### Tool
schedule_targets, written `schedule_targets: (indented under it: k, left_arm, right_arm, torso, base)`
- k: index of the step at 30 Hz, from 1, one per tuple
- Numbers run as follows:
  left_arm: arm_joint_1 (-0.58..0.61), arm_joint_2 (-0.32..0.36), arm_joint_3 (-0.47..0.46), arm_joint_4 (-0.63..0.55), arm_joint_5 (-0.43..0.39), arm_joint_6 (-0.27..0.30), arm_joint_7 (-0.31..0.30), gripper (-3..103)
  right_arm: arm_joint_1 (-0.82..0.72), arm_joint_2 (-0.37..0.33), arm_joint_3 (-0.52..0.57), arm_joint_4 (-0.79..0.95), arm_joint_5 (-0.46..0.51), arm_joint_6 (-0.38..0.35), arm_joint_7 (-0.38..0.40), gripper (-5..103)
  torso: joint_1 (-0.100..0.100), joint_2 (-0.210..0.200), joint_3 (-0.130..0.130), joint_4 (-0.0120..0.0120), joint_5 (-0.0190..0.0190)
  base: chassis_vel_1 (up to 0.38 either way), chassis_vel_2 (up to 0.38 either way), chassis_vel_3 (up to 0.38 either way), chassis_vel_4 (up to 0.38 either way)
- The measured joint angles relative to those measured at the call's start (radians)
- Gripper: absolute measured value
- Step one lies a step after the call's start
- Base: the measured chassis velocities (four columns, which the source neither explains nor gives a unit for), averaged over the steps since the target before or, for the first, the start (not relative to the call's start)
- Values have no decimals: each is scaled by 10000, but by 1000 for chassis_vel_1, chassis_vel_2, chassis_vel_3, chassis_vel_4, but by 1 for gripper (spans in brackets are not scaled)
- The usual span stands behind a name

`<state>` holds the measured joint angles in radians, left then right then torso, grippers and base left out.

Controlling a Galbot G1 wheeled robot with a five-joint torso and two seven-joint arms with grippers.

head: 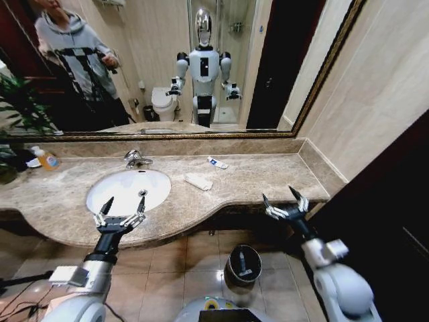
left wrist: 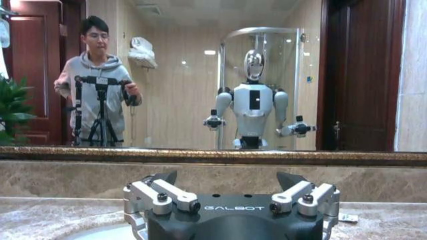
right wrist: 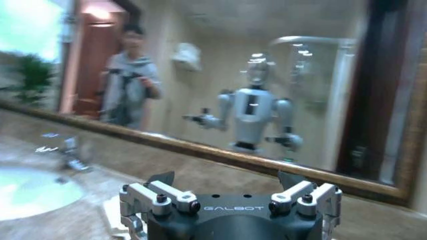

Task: Pick up the trash from the sink and place it in the trash bin.

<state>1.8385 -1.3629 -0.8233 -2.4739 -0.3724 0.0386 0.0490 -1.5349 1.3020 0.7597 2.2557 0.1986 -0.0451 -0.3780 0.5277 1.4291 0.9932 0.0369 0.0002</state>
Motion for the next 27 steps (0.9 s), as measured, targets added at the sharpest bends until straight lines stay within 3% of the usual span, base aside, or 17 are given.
schedule_targets:
  k: [6, 13, 15, 22, 27]
  left_arm:
    - [0, 0, -1, 0, 0, 0, -3, 100]
    - [0, 0, 0, 0, 0, 0, -1, 100]
    - [0, 0, -1, -1, 0, 0, -2, 100]
    - [0, 0, -1, 0, -1, 0, -4, 100]
    - [0, 0, -1, -1, 0, 0, -2, 100]
  right_arm:
    - [978, -850, -814, -797, 138, -338, -238, 100]
    - [2533, -1417, -2576, -1735, 270, -894, -143, 100]
    - [3420, -1590, -3501, -2156, 350, -1118, 33, 100]
    - [5324, -1742, -5488, -3385, 410, -1394, 398, 100]
    - [6477, -1483, -6611, -4480, 297, -1545, 521, 100]
  torso:
    - [0, 0, 0, -1, 0]
    - [0, 0, 0, -1, -1]
    - [-1, 0, 0, -1, -1]
    - [0, 0, 0, -1, -3]
    - [-1, 0, 0, -1, -2]
  base:
    - [0, 0, 0, 0]
    - [0, 0, 0, 0]
    - [0, 0, 0, 0]
    - [0, 0, 0, 0]
    - [0, 0, 0, 0]
